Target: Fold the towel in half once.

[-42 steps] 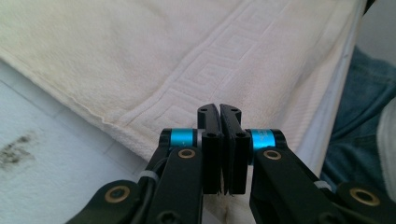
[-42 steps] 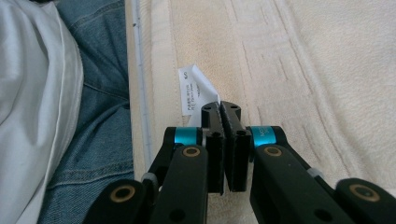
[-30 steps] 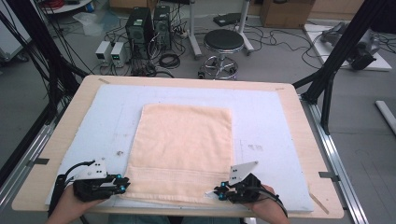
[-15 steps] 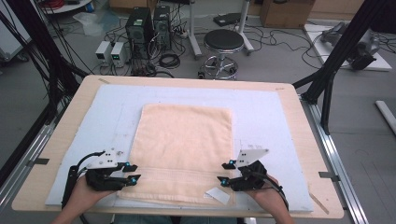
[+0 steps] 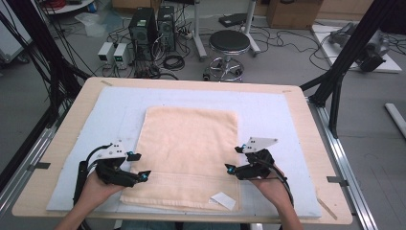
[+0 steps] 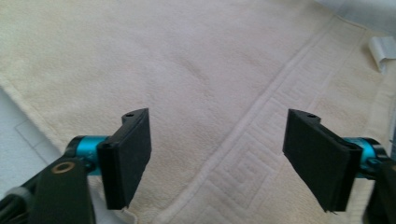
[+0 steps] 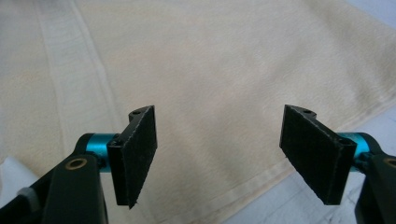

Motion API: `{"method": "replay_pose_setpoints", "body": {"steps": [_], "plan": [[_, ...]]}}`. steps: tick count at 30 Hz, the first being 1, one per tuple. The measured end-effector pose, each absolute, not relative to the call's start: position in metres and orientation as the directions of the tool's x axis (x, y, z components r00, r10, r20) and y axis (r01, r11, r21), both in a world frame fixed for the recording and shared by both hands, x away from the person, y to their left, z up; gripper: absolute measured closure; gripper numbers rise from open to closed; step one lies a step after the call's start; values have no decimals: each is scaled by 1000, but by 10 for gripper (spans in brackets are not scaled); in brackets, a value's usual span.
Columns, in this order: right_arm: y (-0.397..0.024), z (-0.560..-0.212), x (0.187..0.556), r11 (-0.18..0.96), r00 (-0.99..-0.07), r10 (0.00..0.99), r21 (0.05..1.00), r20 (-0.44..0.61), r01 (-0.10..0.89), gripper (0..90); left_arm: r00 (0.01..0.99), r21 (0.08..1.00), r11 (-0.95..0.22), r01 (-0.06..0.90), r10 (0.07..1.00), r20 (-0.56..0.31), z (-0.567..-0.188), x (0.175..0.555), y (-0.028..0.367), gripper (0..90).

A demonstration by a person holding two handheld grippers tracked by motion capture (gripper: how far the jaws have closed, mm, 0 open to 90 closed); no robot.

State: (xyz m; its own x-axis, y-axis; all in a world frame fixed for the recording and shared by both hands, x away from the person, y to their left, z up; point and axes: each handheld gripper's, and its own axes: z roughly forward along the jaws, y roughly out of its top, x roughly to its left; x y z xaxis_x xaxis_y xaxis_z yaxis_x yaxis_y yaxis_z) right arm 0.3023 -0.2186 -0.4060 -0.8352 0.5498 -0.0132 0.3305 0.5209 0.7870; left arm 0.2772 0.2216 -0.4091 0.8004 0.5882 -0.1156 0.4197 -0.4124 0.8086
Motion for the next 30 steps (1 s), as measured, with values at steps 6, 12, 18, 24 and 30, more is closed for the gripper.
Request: {"method": "replay_pose_setpoints", "body": {"steps": [6,12,18,24,30], "plan": [[-216,-404,311,517,-834,551,791,-16,326,261,770,803,-402,439,629,-106,-410,287,226,148],[-214,-403,325,518,-824,566,783,-12,345,242,762,803,-399,443,639,-104,-407,294,226,119],[-207,-394,336,512,-821,571,790,-18,338,231,766,824,-386,415,637,-88,-396,300,223,116],[-200,-388,342,527,-830,558,783,-25,331,231,769,820,-396,413,633,-82,-393,306,219,118],[-197,-390,346,544,-844,536,773,-22,325,231,768,815,-399,420,635,-85,-397,313,220,122]]}}
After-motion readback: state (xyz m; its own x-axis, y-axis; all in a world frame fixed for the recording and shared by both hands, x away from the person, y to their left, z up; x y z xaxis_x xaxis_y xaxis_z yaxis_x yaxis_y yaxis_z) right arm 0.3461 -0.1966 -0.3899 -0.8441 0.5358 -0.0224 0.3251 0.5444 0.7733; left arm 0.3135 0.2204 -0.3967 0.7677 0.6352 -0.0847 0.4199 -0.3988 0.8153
